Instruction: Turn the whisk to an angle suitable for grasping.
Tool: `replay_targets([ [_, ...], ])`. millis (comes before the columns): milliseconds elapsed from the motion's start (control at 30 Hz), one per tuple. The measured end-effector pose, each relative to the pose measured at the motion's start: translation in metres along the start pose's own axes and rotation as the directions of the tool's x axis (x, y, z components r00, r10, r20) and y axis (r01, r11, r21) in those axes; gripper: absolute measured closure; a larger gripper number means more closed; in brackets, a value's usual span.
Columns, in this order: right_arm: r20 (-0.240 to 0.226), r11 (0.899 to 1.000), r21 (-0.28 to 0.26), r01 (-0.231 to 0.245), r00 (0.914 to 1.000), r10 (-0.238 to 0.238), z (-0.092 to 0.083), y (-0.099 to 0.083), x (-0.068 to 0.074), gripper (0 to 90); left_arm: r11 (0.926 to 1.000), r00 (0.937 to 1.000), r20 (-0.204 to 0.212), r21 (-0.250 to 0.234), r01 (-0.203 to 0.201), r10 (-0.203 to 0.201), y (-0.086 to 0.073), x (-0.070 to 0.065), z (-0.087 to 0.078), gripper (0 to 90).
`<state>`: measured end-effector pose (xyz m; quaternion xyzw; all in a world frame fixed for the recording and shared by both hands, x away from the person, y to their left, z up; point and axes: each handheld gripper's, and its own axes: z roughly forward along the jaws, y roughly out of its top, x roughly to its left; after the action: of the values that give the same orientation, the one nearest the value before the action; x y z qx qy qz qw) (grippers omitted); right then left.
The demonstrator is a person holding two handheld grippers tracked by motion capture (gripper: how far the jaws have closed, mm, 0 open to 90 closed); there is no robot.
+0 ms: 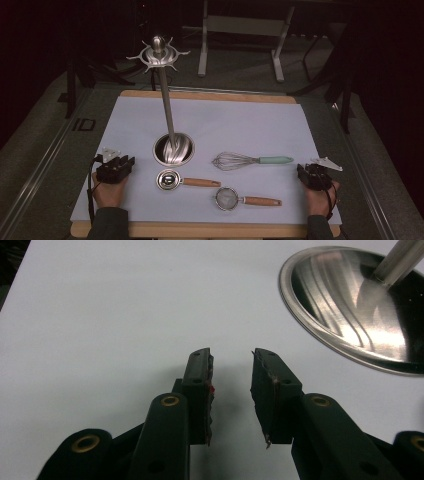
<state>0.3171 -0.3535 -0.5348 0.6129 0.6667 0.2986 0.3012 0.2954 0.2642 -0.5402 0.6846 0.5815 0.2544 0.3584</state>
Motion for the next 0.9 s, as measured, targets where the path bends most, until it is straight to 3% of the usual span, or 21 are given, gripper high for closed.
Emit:
replay_targets([
  [233,-0.025,1.000,0.003,0.002,0.9997,-0.002,-0.001,0.001,0.003,66.7,0.9998,0.9998,0.002,0.001,-0.020,0.020,0.000,-0.002,0.000,70.2],
  [300,-0.033,1.000,0.001,0.024,0.9992,-0.024,-0.002,0.002,0.007,68.4,0.9999,0.9999,-0.002,0.008,-0.015,0.015,0.000,-0.001,0.001,70.3],
  [433,-0.055,0.998,0.003,0.057,0.9969,-0.056,-0.003,0.005,0.013,75.9,0.9997,0.9998,-0.005,0.010,-0.021,0.021,0.000,-0.002,0.001,70.2],
  [600,-0.102,0.998,0.019,0.065,0.9928,-0.063,-0.003,0.007,0.018,89.3,0.9994,0.9993,-0.020,0.008,-0.033,0.033,0.000,-0.004,0.001,70.2],
  [767,-0.140,0.997,0.036,0.062,0.9886,-0.056,-0.001,0.010,0.022,90.0,0.9993,0.9991,-0.021,0.008,-0.037,0.038,0.000,-0.005,0.001,70.2],
  [900,-0.157,0.995,0.049,0.085,0.9847,-0.076,0.001,0.011,0.028,90.0,0.9989,0.9987,-0.023,0.011,-0.046,0.046,0.000,-0.005,0.001,70.2],
])
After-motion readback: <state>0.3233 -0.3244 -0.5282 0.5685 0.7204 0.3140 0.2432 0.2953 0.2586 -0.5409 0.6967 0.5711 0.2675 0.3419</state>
